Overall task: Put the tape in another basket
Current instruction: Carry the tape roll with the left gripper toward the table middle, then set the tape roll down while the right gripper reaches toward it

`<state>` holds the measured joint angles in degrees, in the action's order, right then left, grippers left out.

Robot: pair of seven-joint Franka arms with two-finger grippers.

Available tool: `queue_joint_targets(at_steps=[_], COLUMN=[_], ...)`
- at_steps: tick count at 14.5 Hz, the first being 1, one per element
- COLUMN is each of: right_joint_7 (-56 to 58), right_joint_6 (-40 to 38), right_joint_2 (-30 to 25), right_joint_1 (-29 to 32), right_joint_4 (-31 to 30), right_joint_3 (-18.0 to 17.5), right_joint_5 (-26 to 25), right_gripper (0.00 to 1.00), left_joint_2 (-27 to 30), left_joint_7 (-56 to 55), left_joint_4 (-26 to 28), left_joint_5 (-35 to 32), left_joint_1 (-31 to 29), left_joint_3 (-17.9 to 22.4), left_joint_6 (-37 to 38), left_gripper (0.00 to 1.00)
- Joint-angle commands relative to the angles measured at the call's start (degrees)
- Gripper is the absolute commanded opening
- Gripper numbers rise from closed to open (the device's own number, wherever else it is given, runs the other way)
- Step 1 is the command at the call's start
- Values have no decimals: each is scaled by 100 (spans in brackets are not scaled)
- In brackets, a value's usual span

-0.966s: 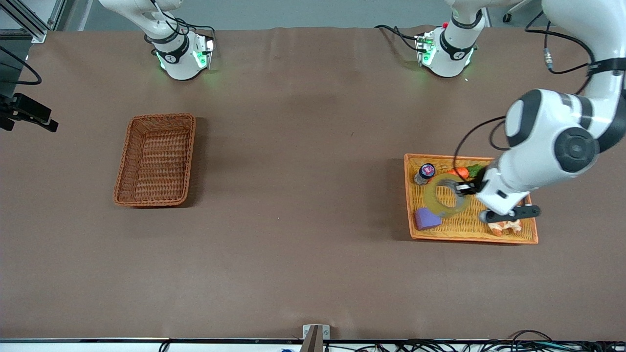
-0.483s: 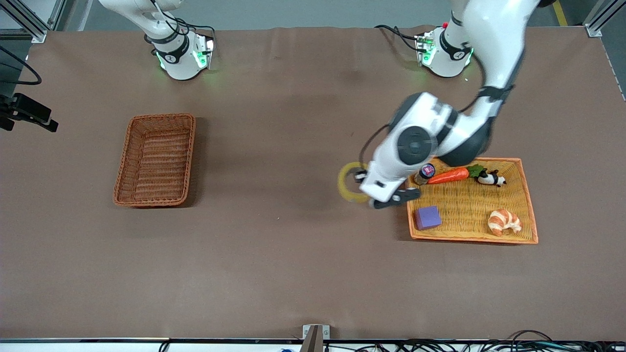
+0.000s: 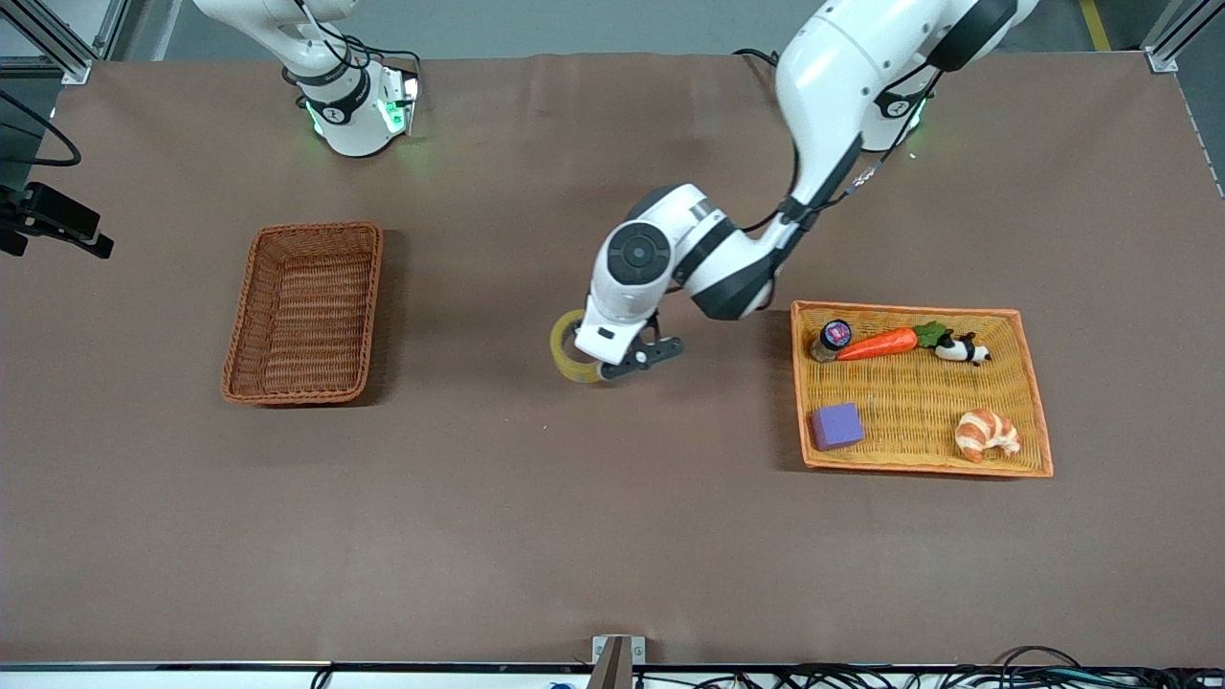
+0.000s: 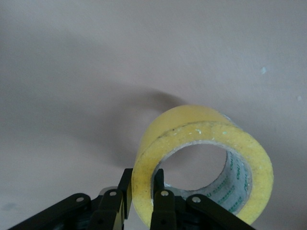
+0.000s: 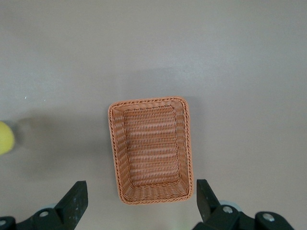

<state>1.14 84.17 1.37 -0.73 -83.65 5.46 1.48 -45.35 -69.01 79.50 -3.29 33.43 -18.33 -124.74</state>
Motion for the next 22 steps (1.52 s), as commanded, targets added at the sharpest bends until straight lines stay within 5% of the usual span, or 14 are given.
queue_joint_targets(at_steps=[1, 4, 6, 11, 18, 22], right_joint_7=[70, 26, 61, 70, -982, -1791], right_joint_6=[-32, -111, -33, 282, 1312, 2899], right_joint_2=[-32, -14, 21, 425, 1417, 1594], right_joint_1=[91, -40, -146, -558, -2069, -2782], right_joint_4=[-63, -63, -46, -45, -335, -1546], right_joint_3=[-27, -63, -63, -63, -63, -124], right_joint_5=[54, 54, 72, 335, 283, 265], right_gripper=[100, 100, 100, 100, 100, 100], left_joint_2=[-342, -448, -422, 315, 1642, 2424], left_joint_7=[-191, -253, -253, -61, 2599, 3920], left_joint_4=[-250, -250, -242, -250, -224, -233], left_joint_5=[-101, -101, -127, -242, -828, -866], left_joint_1=[347, 410, 489, 174, -1785, -2638], left_joint_3=[57, 57, 75, 504, 541, 514], left_joint_6=[-330, -454, -446, 106, 1388, 2488], left_gripper=[3, 24, 97, 100, 100, 100])
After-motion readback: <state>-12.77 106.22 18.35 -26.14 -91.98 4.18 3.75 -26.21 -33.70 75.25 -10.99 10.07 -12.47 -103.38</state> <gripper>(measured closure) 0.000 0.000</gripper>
